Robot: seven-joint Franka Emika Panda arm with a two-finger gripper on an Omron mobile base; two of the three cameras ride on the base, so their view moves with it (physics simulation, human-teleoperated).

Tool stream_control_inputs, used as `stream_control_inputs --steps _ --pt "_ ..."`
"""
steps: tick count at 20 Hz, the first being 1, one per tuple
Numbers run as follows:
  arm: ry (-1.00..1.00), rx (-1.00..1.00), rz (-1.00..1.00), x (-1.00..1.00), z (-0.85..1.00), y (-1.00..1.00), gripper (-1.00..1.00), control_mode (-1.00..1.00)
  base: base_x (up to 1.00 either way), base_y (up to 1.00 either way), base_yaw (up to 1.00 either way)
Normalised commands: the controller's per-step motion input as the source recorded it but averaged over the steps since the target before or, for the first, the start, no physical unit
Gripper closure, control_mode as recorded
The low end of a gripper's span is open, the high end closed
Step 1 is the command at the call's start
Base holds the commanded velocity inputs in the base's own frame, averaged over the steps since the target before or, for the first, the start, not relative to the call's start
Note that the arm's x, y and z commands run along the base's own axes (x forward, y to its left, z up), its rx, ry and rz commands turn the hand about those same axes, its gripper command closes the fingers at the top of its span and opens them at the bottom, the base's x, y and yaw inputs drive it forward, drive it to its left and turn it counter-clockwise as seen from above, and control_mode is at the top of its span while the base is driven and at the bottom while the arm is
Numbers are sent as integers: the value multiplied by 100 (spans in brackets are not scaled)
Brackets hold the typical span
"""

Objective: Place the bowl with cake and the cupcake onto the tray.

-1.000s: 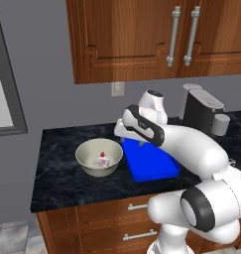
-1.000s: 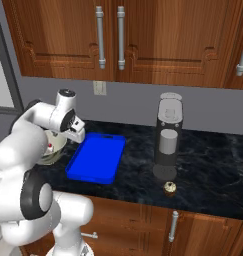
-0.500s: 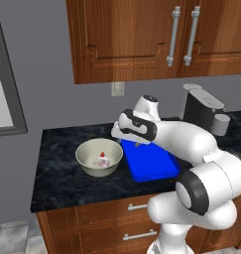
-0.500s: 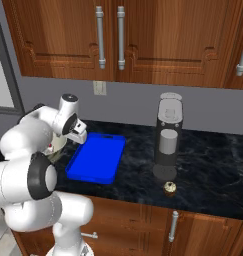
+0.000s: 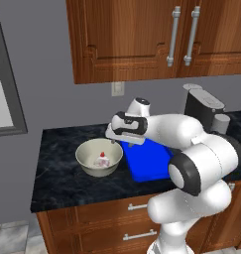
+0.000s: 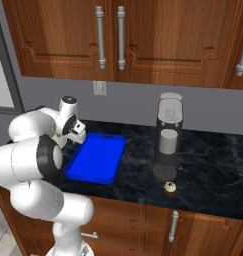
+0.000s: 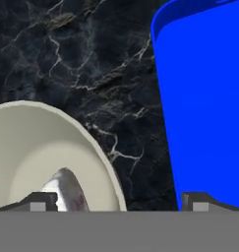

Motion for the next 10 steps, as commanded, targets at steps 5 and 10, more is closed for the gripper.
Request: stream_control_inputs --steps 5,10 --pt "0 0 1 12 -19 10 -100 -100 0 0 0" --pt "0 0 0 6 -23 9 -100 -100 0 0 0"
